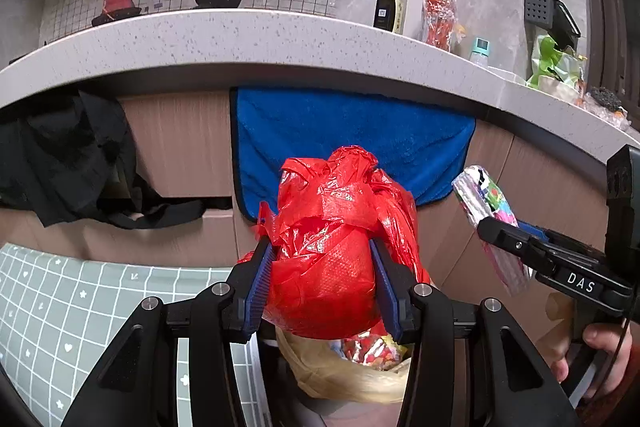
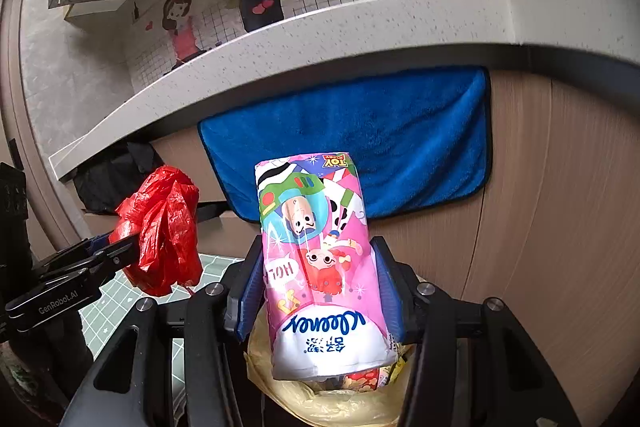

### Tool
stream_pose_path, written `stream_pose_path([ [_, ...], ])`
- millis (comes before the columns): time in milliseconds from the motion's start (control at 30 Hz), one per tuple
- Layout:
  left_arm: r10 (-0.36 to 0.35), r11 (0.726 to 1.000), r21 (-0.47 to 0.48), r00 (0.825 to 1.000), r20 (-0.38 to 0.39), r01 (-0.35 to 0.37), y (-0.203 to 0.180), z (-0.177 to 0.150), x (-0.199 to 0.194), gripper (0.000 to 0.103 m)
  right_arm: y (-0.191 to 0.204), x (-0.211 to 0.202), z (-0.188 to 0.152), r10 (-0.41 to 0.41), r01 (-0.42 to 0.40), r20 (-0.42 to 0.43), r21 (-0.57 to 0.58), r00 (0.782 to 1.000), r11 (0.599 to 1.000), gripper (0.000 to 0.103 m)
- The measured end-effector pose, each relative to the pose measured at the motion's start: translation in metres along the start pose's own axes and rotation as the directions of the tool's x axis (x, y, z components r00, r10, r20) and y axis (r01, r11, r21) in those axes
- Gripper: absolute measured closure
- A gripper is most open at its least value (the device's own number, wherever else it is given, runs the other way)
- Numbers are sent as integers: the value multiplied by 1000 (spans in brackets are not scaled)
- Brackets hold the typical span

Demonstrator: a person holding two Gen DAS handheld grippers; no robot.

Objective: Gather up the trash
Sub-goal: 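Carry the red bag and tissue pack over the bin and open both tools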

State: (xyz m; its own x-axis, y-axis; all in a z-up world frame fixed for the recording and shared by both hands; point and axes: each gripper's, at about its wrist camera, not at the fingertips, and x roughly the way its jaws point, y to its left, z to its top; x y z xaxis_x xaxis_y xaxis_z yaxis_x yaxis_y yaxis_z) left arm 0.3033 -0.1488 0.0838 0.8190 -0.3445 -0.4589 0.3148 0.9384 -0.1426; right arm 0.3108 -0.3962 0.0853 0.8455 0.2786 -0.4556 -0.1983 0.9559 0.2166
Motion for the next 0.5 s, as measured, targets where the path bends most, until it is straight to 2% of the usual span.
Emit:
stream_pose_path([
  [500, -36, 999, -17, 997, -61, 35, -3, -23, 31, 55, -5, 17, -16, -35, 34, -42, -22, 999, 999, 55],
])
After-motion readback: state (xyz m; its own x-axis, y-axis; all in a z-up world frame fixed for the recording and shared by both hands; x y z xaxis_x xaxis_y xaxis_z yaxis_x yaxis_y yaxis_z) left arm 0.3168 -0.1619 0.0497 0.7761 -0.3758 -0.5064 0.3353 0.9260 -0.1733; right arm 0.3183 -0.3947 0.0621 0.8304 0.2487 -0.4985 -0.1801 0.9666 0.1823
